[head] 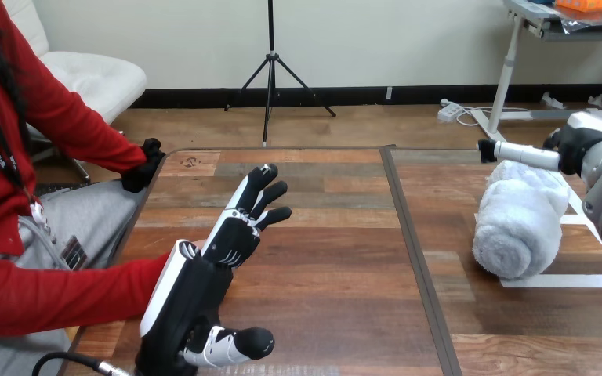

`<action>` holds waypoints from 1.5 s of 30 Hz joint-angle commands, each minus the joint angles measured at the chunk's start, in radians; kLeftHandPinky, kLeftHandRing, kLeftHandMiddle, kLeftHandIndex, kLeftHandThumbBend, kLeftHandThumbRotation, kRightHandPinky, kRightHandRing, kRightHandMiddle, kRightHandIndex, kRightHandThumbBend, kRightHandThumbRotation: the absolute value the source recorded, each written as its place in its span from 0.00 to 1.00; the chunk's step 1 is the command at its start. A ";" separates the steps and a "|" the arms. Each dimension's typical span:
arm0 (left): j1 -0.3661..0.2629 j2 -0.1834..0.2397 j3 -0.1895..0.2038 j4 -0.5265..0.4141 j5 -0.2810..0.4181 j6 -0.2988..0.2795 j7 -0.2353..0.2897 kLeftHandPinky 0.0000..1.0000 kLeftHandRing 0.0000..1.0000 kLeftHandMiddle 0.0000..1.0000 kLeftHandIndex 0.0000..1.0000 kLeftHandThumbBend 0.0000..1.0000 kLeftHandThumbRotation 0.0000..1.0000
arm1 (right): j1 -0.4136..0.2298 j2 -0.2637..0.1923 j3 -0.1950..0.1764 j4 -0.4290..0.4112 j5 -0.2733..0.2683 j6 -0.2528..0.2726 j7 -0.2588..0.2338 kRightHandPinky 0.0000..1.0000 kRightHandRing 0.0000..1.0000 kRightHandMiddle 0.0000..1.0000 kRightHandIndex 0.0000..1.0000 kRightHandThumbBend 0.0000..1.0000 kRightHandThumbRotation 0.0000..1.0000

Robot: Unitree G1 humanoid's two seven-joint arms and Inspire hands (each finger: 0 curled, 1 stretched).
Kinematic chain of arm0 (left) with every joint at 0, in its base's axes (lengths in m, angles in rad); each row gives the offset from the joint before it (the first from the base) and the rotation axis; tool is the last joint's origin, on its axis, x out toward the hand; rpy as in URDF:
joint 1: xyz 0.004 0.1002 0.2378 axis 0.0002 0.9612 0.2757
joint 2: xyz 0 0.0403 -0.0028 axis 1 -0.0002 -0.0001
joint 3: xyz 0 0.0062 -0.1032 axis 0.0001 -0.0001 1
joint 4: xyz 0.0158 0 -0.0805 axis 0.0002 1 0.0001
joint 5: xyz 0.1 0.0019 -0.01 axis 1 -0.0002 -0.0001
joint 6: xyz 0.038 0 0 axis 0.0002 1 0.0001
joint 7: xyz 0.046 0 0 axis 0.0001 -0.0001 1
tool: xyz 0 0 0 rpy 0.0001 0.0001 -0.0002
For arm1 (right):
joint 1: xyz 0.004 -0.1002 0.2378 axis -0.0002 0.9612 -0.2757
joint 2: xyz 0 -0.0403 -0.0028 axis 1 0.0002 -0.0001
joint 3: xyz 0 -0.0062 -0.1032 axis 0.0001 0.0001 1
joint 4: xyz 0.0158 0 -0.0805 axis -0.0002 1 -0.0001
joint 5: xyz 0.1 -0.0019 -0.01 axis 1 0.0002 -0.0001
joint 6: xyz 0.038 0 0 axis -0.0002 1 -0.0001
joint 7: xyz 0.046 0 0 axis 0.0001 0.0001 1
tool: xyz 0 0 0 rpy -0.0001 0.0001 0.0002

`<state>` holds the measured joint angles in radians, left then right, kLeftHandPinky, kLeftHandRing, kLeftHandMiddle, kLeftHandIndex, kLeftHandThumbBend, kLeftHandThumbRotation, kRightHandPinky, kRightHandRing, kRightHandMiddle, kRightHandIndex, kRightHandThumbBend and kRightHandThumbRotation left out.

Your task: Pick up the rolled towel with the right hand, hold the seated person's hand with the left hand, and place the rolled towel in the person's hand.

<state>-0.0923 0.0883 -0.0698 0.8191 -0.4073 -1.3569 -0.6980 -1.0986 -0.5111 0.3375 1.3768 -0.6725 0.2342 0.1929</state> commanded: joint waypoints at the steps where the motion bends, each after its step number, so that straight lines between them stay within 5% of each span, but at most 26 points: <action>1: -0.013 0.013 -0.007 -0.046 -0.024 -0.020 -0.006 0.85 0.94 0.99 0.97 1.00 0.76 | -0.040 0.018 0.040 0.002 -0.027 0.003 -0.007 0.73 0.86 0.90 0.89 1.00 1.00; 20: -0.013 0.011 0.027 -0.021 0.027 -0.081 0.037 0.80 0.91 0.96 0.97 1.00 0.80 | -0.004 0.037 0.078 0.008 -0.019 0.010 -0.019 0.49 0.74 0.82 0.86 1.00 1.00; 34: -0.014 0.019 0.002 -0.028 0.004 -0.065 0.037 0.81 0.92 0.97 0.97 1.00 0.78 | 0.013 0.051 0.090 0.009 -0.018 0.022 -0.019 0.39 0.65 0.76 0.84 1.00 1.00; 45: -0.011 0.028 -0.027 -0.049 -0.050 -0.030 -0.004 0.84 0.93 0.98 0.97 1.00 0.77 | 0.033 0.068 0.090 0.009 -0.011 0.029 -0.047 0.44 0.72 0.78 0.79 1.00 1.00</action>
<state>-0.0734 0.1045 -0.0759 0.8172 -0.4293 -1.4004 -0.6850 -1.0569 -0.4584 0.4196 1.3898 -0.6808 0.2673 0.1749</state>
